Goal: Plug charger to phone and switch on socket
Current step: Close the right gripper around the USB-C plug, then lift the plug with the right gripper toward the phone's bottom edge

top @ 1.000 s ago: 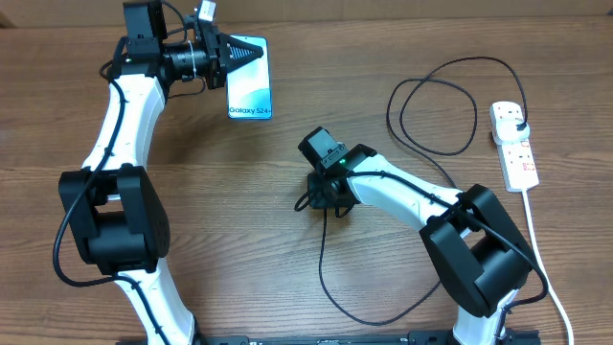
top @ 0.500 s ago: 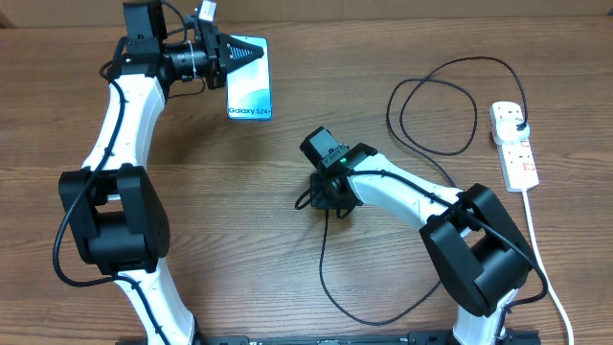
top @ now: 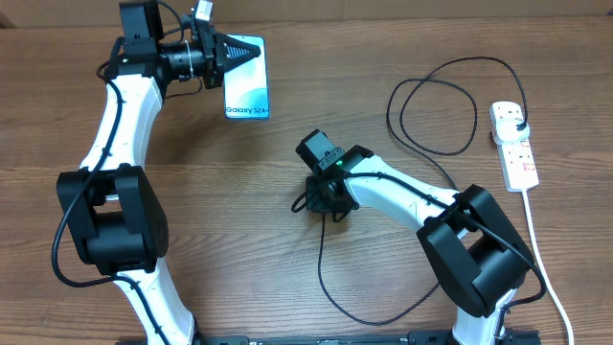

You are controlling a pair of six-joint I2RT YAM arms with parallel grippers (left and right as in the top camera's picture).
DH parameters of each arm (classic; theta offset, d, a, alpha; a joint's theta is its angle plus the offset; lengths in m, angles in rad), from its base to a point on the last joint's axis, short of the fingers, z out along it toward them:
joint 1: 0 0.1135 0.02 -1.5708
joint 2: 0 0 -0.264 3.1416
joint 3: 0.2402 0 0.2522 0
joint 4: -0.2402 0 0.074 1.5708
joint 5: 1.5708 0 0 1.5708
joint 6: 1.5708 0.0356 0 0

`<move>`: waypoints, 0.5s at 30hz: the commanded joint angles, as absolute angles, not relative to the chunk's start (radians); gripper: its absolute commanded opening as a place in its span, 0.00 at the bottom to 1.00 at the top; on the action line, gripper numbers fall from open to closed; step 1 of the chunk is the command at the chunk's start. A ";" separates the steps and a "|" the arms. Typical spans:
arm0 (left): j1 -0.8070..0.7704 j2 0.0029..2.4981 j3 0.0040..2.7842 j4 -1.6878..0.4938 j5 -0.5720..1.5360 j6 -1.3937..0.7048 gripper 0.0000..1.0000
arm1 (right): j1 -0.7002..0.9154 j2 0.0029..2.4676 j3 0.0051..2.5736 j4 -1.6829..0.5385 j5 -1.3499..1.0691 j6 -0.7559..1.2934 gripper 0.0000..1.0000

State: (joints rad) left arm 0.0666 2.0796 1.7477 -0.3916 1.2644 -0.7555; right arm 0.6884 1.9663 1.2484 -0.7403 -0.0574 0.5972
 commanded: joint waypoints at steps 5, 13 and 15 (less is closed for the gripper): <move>0.073 2.041 1.776 -0.384 1.298 -0.756 0.04 | 0.700 2.032 1.225 -0.738 -0.080 0.603 0.08; 0.073 2.041 1.776 -0.384 1.298 -0.756 0.04 | 0.696 2.032 1.246 -0.739 -0.080 0.598 0.04; 0.073 2.041 1.776 -0.384 1.298 -0.756 0.04 | 0.684 2.031 1.263 -0.750 -0.080 0.598 0.04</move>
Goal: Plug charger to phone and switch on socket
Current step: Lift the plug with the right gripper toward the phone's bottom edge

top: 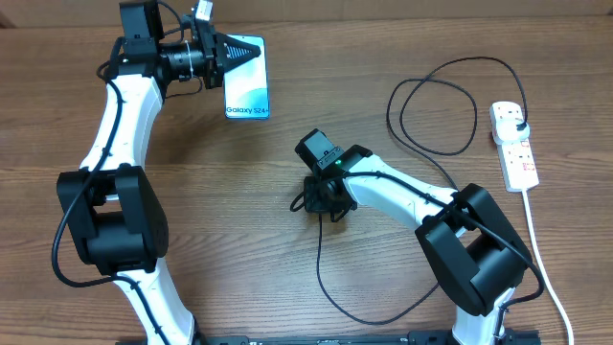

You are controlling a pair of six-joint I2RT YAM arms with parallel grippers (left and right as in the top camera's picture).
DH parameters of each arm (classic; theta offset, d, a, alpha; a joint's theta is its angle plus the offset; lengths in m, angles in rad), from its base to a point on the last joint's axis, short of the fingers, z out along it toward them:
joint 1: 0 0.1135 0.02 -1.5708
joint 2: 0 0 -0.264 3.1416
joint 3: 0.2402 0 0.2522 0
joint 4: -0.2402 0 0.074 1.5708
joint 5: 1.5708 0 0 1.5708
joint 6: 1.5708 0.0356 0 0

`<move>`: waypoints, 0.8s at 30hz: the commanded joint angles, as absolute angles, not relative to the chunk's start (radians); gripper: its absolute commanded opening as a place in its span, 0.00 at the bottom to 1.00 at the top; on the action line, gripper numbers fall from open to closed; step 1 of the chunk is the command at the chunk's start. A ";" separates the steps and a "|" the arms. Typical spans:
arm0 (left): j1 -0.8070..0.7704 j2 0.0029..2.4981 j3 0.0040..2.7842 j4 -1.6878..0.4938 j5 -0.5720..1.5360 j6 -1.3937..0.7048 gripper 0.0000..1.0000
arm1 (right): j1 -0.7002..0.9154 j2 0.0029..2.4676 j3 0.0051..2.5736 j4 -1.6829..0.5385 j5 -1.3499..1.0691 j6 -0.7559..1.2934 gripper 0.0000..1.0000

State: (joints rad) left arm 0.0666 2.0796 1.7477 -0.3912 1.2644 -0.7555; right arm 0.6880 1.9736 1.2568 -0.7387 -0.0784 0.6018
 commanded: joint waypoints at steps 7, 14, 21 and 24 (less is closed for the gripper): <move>0.073 2.041 1.776 -0.384 1.282 -0.756 0.04 | 0.621 2.017 1.331 -0.805 -0.201 0.594 0.04; 0.074 2.041 1.776 -0.328 1.283 -0.796 0.04 | 0.474 1.964 1.331 -0.660 -0.656 0.461 0.04; 0.073 2.041 1.776 -0.237 1.302 -0.872 0.04 | 0.397 1.964 1.331 -0.494 -1.044 0.346 0.04; 0.073 2.041 1.776 -0.186 1.303 -0.923 0.04 | 0.390 1.964 1.331 -0.368 -1.213 0.323 0.04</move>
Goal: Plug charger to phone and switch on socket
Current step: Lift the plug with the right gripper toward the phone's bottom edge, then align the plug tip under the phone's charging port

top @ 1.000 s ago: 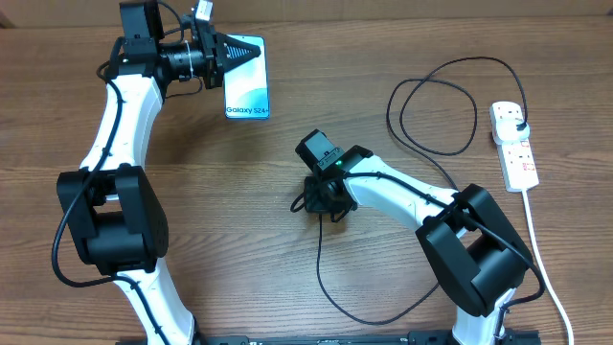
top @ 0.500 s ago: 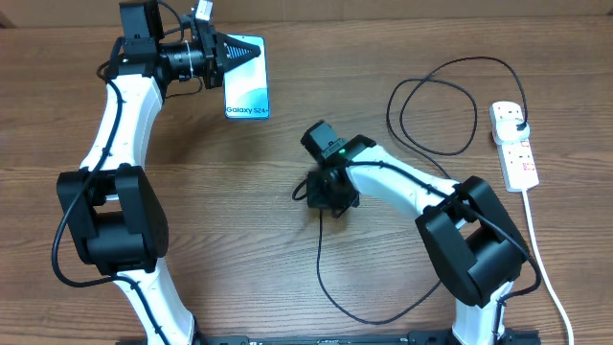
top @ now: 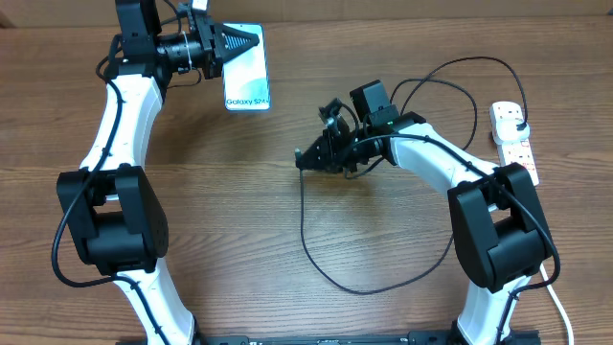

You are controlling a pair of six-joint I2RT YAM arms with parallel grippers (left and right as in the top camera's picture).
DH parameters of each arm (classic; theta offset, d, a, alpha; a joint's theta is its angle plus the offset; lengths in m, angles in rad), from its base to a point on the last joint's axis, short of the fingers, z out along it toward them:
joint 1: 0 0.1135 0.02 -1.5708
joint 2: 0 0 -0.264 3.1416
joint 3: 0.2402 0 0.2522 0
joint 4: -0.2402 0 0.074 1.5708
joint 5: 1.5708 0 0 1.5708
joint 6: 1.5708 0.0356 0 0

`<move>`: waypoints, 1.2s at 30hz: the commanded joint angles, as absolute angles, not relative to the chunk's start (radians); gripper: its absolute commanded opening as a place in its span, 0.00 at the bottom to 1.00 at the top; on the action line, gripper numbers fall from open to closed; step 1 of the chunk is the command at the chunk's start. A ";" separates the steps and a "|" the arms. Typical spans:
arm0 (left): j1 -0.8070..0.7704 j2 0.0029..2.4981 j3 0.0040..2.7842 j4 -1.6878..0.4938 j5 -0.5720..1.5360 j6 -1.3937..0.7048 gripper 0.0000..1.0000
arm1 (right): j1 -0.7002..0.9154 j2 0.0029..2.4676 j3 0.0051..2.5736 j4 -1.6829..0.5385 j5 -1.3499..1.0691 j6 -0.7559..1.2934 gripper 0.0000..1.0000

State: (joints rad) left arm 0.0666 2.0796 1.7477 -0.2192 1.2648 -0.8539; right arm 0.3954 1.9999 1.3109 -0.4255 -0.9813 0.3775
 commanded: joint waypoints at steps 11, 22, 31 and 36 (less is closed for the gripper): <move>0.066 2.041 1.776 0.035 1.264 -1.153 0.04 | 0.390 1.964 1.331 -0.109 -1.326 0.344 0.04; -0.005 2.041 1.776 0.027 1.144 -1.103 0.04 | 0.390 1.964 1.331 0.356 -1.299 0.693 0.04; -0.012 2.041 1.776 0.019 1.142 -1.019 0.04 | 0.382 1.964 1.331 0.397 -1.277 0.730 0.04; -0.012 2.041 1.776 0.012 1.145 -0.994 0.04 | 0.358 1.964 1.331 0.399 -1.273 0.734 0.04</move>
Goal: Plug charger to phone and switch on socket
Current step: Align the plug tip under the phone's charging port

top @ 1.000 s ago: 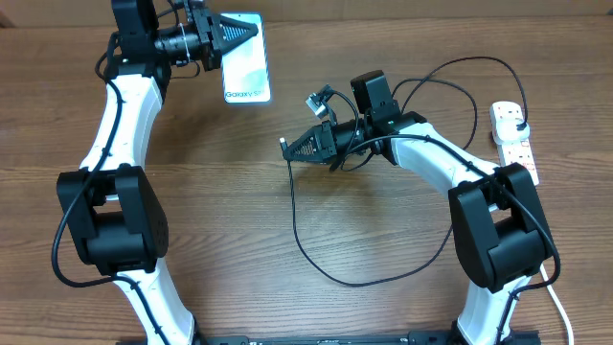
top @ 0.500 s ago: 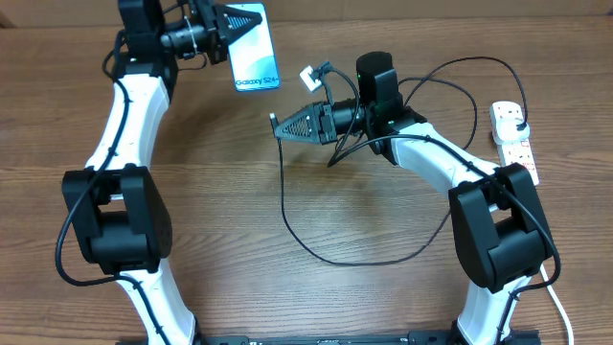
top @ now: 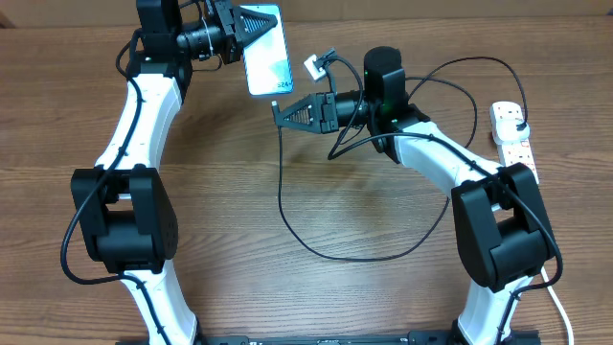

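My left gripper [top: 271, 16] is shut on the top end of the phone [top: 268, 57]. The phone has a light screen and hangs tilted near the table's far edge, its lower end toward the right arm. My right gripper [top: 279, 115] points left just below and right of the phone's lower end, shut on the black charger cable's end. The cable [top: 316, 252] drops from the fingers, loops across the table and runs right. The white socket strip [top: 518, 153] lies at the right edge with a charger plug [top: 514, 118] seated in it.
The wooden table [top: 220, 220] carries the cable's wide loops at centre and back right [top: 436, 105]. Both arm bases stand at the near edge. A white lead [top: 541, 259] runs from the strip toward the near right.
My left gripper has moved right with the phone, which now hangs more tilted. My right gripper has moved farther back and left with the cable end, close under the phone's lower end.
My right gripper was first down on the cable at the table's centre while the left held the phone's top end at the far left. Then the right gripper was further back and to the right, with the cable end in it. Now phone and cable end are close together.
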You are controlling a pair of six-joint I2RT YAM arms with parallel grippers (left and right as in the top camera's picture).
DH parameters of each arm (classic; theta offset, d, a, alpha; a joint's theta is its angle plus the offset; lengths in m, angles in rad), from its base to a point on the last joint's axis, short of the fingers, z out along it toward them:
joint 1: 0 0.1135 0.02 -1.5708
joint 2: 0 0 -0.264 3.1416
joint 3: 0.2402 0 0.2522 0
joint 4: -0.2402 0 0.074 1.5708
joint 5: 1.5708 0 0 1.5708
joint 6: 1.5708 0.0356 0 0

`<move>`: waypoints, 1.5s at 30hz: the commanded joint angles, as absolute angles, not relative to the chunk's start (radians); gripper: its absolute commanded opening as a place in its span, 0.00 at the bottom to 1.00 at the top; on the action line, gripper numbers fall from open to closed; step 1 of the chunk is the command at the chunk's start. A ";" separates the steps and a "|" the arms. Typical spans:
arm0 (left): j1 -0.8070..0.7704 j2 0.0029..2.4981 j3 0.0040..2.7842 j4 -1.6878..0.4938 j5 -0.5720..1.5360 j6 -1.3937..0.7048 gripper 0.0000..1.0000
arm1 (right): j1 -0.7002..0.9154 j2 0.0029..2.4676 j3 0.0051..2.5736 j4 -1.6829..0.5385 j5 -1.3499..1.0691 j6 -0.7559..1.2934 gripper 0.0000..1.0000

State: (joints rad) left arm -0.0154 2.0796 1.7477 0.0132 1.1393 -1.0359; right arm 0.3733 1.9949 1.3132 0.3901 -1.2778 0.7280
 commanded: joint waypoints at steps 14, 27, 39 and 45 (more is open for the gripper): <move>-0.028 2.041 1.776 -0.003 1.137 -0.980 0.04 | 0.358 1.964 1.331 0.400 -1.258 0.755 0.04; -0.028 2.041 1.776 -0.003 1.066 -0.975 0.04 | 0.358 1.964 1.331 0.400 -1.258 0.755 0.04; -0.059 2.041 1.776 -0.004 1.066 -0.964 0.04 | 0.358 1.964 1.331 0.400 -1.254 0.755 0.04; -0.059 2.041 1.776 -0.024 1.066 -0.946 0.04 | 0.358 1.964 1.331 0.400 -1.254 0.755 0.04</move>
State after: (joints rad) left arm -0.0593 2.0796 1.7477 -0.0219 1.0580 -0.9878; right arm 0.3599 1.9949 1.3132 0.3912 -1.2537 0.7559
